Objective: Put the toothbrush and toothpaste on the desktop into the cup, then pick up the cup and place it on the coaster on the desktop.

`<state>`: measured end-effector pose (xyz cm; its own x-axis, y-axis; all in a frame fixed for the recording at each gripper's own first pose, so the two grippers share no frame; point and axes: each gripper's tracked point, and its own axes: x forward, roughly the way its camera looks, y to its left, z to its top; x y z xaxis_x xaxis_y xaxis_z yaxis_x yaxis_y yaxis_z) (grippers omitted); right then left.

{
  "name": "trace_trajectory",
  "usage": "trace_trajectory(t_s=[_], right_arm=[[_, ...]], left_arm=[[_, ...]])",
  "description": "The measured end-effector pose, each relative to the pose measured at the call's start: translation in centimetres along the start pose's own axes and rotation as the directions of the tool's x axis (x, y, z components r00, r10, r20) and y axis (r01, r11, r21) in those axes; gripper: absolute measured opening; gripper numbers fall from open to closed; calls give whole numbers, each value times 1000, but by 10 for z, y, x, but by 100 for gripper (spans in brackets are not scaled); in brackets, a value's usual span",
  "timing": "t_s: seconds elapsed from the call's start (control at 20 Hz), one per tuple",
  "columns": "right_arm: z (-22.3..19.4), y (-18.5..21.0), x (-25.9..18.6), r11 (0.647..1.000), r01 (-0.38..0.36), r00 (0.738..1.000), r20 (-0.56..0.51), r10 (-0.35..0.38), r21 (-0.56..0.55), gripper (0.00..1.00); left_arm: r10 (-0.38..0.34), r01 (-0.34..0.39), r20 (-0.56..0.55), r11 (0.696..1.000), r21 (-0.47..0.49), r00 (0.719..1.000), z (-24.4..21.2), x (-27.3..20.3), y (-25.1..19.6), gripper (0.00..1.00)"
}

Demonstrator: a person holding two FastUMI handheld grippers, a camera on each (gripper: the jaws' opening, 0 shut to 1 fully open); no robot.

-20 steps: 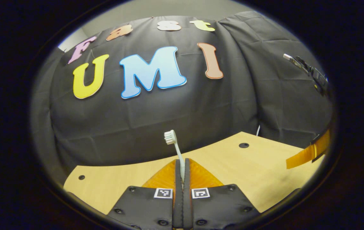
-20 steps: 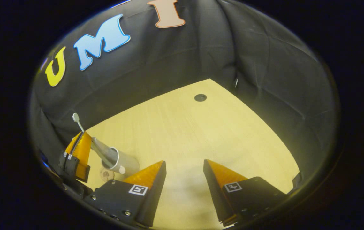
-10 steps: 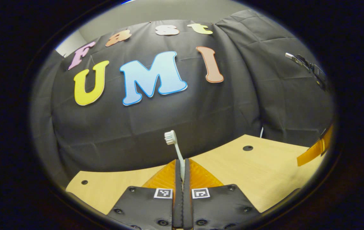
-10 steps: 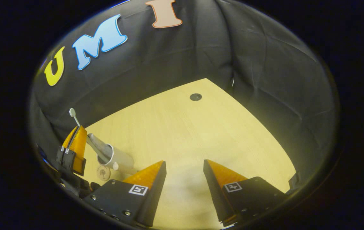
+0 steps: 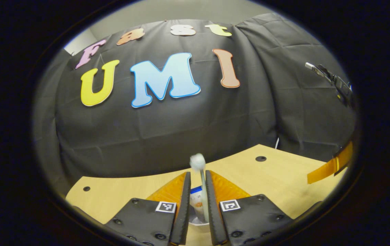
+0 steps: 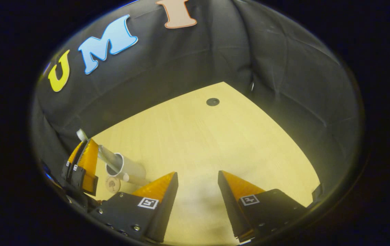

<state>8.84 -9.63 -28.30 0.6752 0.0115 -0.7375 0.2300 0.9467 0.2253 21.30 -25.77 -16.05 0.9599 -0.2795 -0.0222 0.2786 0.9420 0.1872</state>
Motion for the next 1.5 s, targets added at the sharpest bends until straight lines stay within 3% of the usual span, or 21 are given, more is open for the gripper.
trace_trajectory(t_s=[0.05, 0.1, 0.4, 0.45, 0.5, 0.6, 0.75, 0.8, 0.95, 1.1, 1.3, 1.5], right_arm=[[0, 2, 0, 1000, -4, 1000, -2, 4, -3, 71], [-1, 3, 0, 1000, -8, 1000, -2, 8, -6, 71], [-1, 10, -3, 999, -33, 999, 1, 33, -10, 71], [-1, 12, -3, 999, -39, 999, 0, 39, -16, 71], [-3, 15, -4, 999, -48, 999, -1, 48, -23, 71], [-4, 23, -3, 996, -70, 998, -8, 69, -47, 71], [-6, 35, -3, 990, -105, 994, -19, 104, -91, 71], [-6, 41, -2, 987, -121, 993, -25, 120, -103, 71], [-5, 60, 1, 973, -172, 985, -49, 166, -156, 71], [-5, 73, 2, 940, -211, 977, -80, 197, -267, 71], [-4, 95, 10, 875, -275, 961, -134, 241, -398, 73], [-8, 111, 13, 776, -335, 942, -219, 256, -535, 74]], left_arm=[[6, -6, -9, 1000, -2, 1000, -3, 0, 1, 26], [15, -15, -17, 1000, -4, 1000, -4, -2, 3, 33], [29, -29, -19, 999, -22, 999, 1, -14, 11, 34], [29, -29, -8, 999, -30, 1000, 5, -17, 11, 39], [24, -24, 2, 999, -40, 1000, 9, -19, 12, 34], [20, -20, -9, 999, -50, 1000, 8, -25, 12, 42], [20, -21, -26, 998, -64, 999, 8, -37, 16, 39], [21, -23, -31, 997, -67, 999, 9, -41, 18, 47], [33, -36, -43, 996, -80, 999, 12, -52, 26, 56], [57, -63, -56, 993, -99, 997, 11, -67, 41, 74], [116, -125, -91, 986, -108, 989, 4, -86, 69, 86], [165, -179, -131, 978, -109, 978, -5, -108, 94, 86]])
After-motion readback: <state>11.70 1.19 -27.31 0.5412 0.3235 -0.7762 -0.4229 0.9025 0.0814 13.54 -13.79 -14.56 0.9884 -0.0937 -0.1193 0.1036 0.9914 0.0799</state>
